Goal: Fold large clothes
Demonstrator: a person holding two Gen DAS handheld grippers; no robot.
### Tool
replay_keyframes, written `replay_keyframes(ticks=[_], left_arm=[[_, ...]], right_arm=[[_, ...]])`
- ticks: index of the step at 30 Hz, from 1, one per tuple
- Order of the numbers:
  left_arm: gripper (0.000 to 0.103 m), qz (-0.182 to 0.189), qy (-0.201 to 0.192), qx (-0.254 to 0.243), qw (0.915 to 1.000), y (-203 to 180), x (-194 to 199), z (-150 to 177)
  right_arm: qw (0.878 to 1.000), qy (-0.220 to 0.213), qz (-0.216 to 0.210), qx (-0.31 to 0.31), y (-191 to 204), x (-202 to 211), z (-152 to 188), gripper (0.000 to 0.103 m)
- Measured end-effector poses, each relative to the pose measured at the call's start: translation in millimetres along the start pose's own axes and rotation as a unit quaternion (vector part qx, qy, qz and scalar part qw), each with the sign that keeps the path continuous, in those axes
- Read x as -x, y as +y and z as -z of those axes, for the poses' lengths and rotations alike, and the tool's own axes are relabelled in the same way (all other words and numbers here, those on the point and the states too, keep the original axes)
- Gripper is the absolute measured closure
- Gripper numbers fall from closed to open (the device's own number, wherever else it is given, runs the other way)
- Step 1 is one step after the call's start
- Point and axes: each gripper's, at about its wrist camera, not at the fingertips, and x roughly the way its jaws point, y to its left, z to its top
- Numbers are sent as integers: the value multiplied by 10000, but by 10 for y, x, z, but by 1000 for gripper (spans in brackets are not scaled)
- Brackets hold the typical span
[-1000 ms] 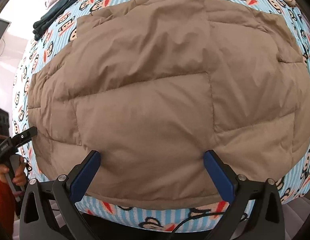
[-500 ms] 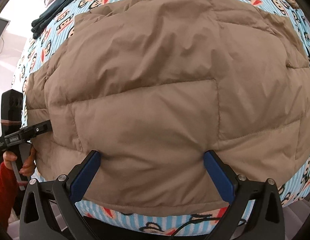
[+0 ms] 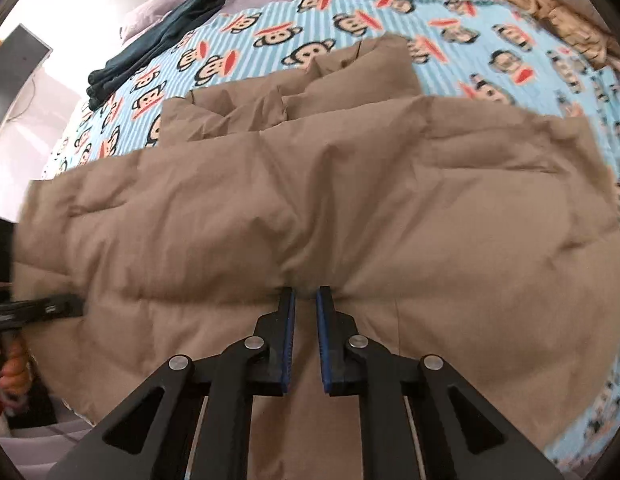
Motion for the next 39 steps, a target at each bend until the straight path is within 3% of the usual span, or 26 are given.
replay_keyframes(ticks=[6,14,18,21,24,25,27,30,32,34,36,39], left_arm=[[76,-384,-92,-434,9983,-1085,49,-86],[76,-1075,228,-1132,9875,-2476,-505,-134],[75,-1194,325,-1244,9845,-2738,-727,-142],[75,-1221,424,-1339,9825,-2876,-910,-148],[55,-991,618,-1361,9838,-2895,-1073,-179],[45,-878,681,-1347,9846,-2936,-1155,-209],[38,-685,863,-1371,9844,-3050,-1437,-269],[38,-511,1073,-1535,9810,-3152,-1822,-375],[38,-485,1148,-1622,9789,-3174,-2045,-498],[25,-395,1184,-1615,9789,-3205,-2256,-489],[24,-335,1154,-1515,9811,-3194,-2391,-551],[24,-537,1136,-1502,9806,-3143,-2587,-641]], right_arm=[[9948,145,-825,-577,-340,-292,-53,95],[9812,323,-1647,-957,-595,-446,-30,100],[9724,513,-1962,-1155,-818,-348,-48,100],[9719,342,-1995,-1203,-1084,-37,-6,95],[9713,-1,-1877,-1459,-1512,380,135,94],[9700,-95,-1822,-1605,-1667,496,205,92],[9677,-230,-1665,-1882,-1959,695,369,83],[9661,-355,-1407,-2133,-2262,903,633,63],[9646,-425,-1277,-2266,-2366,996,776,56],[9637,-460,-1161,-2358,-2489,1096,885,41],[9637,-524,-962,-2433,-2573,1214,1069,28],[9636,-653,-962,-2408,-2574,1390,1288,27]])
